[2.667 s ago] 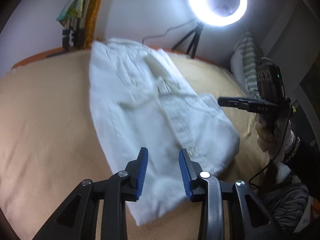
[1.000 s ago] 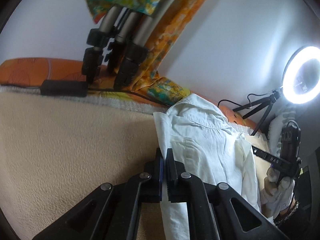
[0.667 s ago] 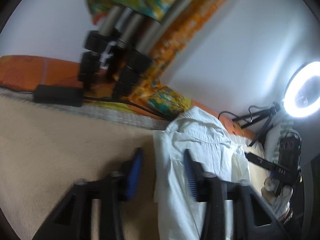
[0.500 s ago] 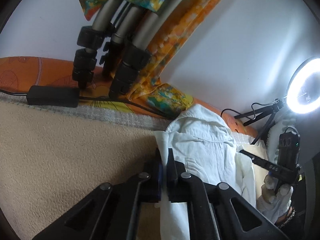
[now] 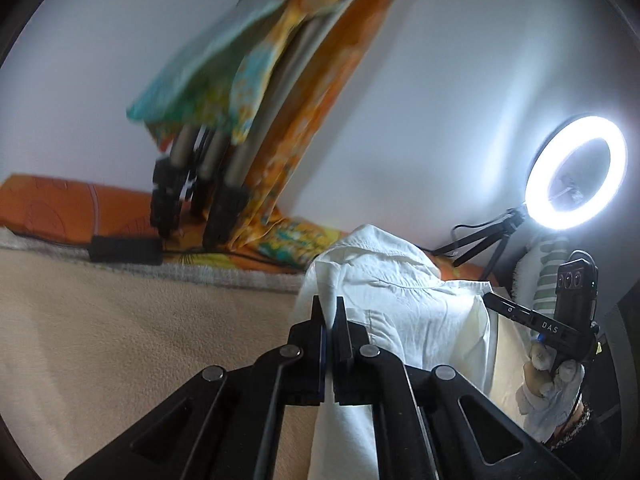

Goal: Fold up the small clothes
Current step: 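Grasp the collar with the right tool while the left tool grasps beside it, lift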

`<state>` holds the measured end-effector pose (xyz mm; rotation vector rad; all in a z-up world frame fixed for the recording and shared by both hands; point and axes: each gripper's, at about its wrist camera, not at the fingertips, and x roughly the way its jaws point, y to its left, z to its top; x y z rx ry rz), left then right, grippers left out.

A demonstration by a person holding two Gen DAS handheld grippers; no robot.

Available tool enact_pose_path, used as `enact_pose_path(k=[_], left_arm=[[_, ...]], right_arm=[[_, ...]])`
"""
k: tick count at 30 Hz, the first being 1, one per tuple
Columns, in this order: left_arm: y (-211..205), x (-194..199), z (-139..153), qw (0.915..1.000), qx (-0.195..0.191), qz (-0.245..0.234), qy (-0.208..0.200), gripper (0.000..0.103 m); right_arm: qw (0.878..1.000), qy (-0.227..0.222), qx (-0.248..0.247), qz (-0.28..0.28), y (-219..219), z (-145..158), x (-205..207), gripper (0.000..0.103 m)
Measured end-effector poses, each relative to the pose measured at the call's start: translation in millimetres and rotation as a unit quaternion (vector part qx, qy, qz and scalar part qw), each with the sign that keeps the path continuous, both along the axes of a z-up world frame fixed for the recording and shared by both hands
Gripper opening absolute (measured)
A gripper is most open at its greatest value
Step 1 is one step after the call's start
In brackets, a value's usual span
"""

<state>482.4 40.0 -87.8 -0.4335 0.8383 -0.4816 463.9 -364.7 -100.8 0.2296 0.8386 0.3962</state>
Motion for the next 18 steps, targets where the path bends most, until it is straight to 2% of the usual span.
enact_pose_path(k=[8, 18], left_arm=[[-0.1, -47.4, 48.6, 0.9992, 0.006, -0.01, -0.037, 0.0], [-4.0, -131.5, 84.0, 0.9965, 0.014, -0.032, -0.075, 0.0]], right_arm=[[0.999, -0.034, 0.011, 0.011, 0.0, 45.8, -51.2, 0.002], [0.998, -0.053, 0.015, 0.012, -3.8, 69.6, -146.5, 0.002]])
